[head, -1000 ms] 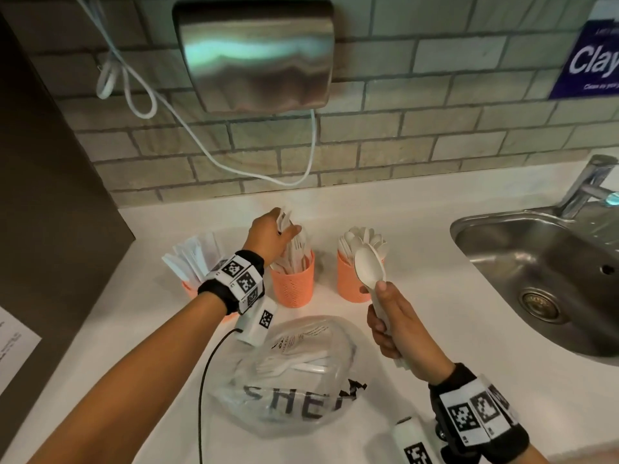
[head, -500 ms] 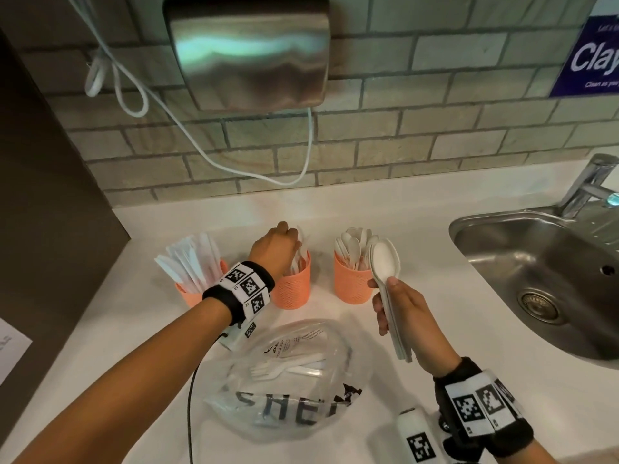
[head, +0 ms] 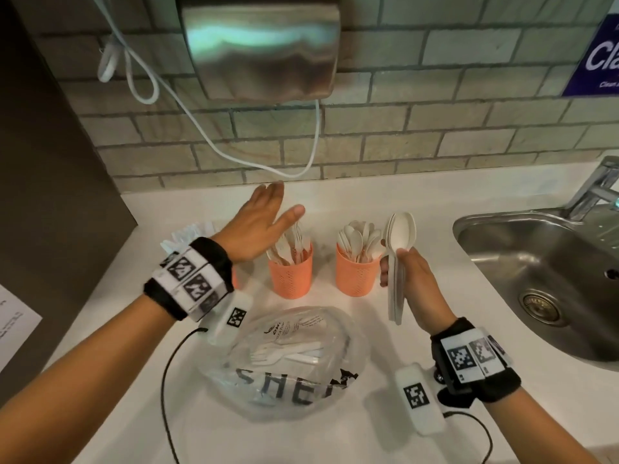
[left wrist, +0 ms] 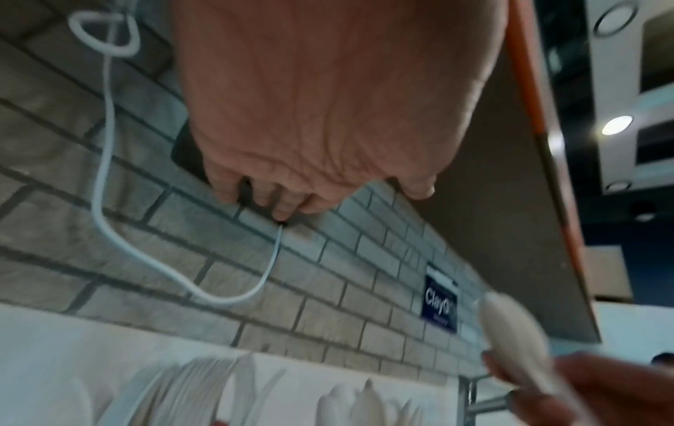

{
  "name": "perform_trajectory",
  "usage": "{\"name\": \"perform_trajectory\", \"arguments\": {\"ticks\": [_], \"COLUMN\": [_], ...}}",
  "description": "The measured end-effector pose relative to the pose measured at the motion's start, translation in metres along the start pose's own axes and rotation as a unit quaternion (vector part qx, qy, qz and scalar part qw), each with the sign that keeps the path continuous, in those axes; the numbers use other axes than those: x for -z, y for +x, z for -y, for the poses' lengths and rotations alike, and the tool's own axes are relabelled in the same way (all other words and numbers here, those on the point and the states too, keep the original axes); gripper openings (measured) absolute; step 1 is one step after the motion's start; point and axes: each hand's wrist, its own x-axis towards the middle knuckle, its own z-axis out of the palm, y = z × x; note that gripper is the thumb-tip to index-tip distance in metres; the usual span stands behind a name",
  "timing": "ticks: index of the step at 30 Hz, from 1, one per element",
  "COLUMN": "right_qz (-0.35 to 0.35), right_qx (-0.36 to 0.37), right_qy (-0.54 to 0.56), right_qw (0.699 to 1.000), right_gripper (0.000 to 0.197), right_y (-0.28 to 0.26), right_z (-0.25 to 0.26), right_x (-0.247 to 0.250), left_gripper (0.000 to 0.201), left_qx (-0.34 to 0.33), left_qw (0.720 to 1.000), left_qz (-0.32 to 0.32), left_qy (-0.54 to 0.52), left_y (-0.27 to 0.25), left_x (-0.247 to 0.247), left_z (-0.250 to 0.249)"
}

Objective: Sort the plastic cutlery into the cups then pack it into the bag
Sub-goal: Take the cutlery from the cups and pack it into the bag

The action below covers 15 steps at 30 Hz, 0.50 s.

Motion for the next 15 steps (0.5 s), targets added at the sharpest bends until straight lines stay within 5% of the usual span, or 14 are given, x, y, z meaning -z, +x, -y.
{"name": "perform_trajectory", "arguments": {"ticks": [4, 7, 15], "right_qz": [0.009, -0.006, -0.019], "right_qx": [0.032, 0.059, 0.119], "right_qy": [0.023, 0.033, 0.002], "right_qw": [0.999, 0.998, 0.993], "right_gripper": [0.022, 0.021, 0.021], "right_y": [0.016, 0.030, 0.058], "right_z": [0.004, 0.008, 0.001], "right_x": [0.000, -0.004, -0.016], "left_gripper": [0.103, 0.104, 0.090], "left_qx": [-0.040, -0.029, 0.167], "left_qw": [0.992, 0.976, 0.936], "left_qz": [-0.047, -0.089, -0.216], "left_qy": [-0.114, -0.197, -0.224], "left_y": [-0.052, -0.094, -0.194], "left_x": [0.013, 0.001, -0.087], "left_z": [0.007, 0.021, 0.079]}}
